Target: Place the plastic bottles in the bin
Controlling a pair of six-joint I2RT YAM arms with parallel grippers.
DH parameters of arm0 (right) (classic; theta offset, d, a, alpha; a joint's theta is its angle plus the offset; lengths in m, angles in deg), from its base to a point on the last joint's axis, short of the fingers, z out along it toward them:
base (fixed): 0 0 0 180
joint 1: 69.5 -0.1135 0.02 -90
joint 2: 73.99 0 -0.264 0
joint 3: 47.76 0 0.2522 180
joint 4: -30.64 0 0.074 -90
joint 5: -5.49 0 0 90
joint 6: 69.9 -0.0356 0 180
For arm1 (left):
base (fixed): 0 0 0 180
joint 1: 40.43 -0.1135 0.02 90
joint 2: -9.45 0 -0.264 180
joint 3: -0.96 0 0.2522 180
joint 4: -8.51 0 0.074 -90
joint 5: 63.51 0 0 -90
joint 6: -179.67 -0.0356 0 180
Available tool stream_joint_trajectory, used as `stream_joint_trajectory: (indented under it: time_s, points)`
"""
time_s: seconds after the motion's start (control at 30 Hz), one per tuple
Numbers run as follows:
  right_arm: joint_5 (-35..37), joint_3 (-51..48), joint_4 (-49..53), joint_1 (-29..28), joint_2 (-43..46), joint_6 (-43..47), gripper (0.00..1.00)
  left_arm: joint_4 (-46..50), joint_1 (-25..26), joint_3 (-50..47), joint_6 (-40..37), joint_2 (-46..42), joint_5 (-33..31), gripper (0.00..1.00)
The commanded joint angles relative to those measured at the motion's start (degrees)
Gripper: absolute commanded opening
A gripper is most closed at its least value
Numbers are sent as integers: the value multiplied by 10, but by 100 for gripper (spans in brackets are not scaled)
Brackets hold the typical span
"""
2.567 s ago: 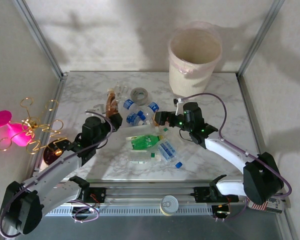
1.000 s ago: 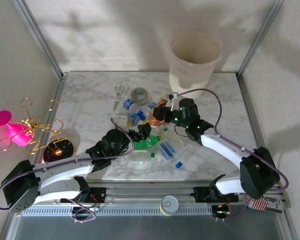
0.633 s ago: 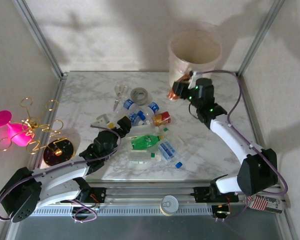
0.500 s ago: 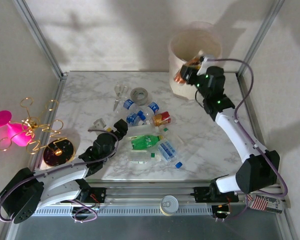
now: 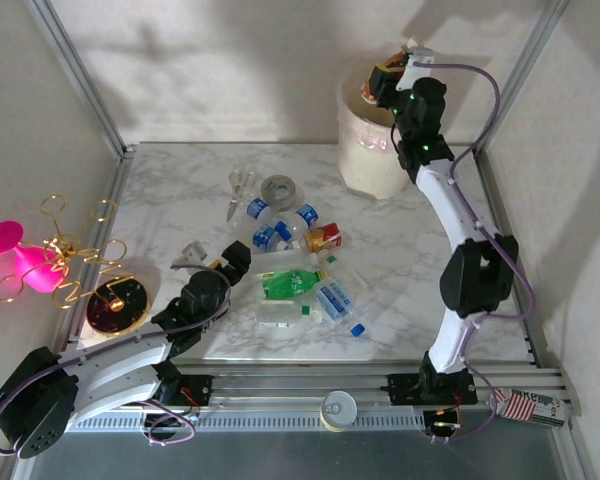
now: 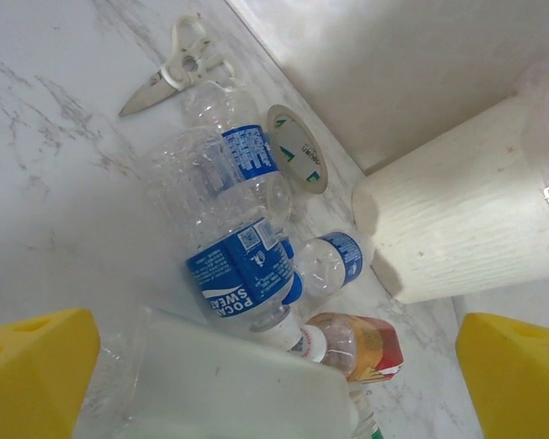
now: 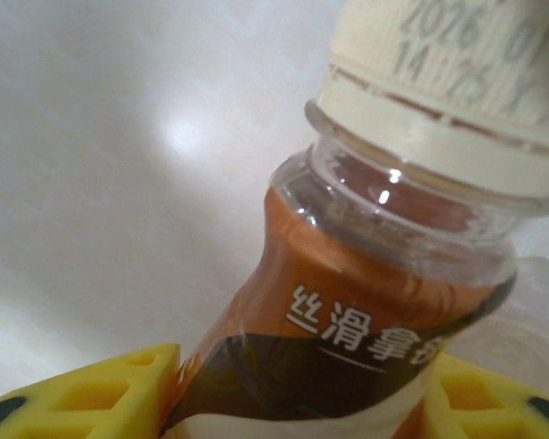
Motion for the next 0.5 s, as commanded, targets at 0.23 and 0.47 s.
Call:
stream_joint_trajectory:
  time_s: [0.23,0.47]
  points:
    - [15,155,118,13,-126,19,59,-10,-19,-3,-3,14,45,100]
    - [15,159,114,13,-104,14,87,-6,-27,15,-8,36,60,100]
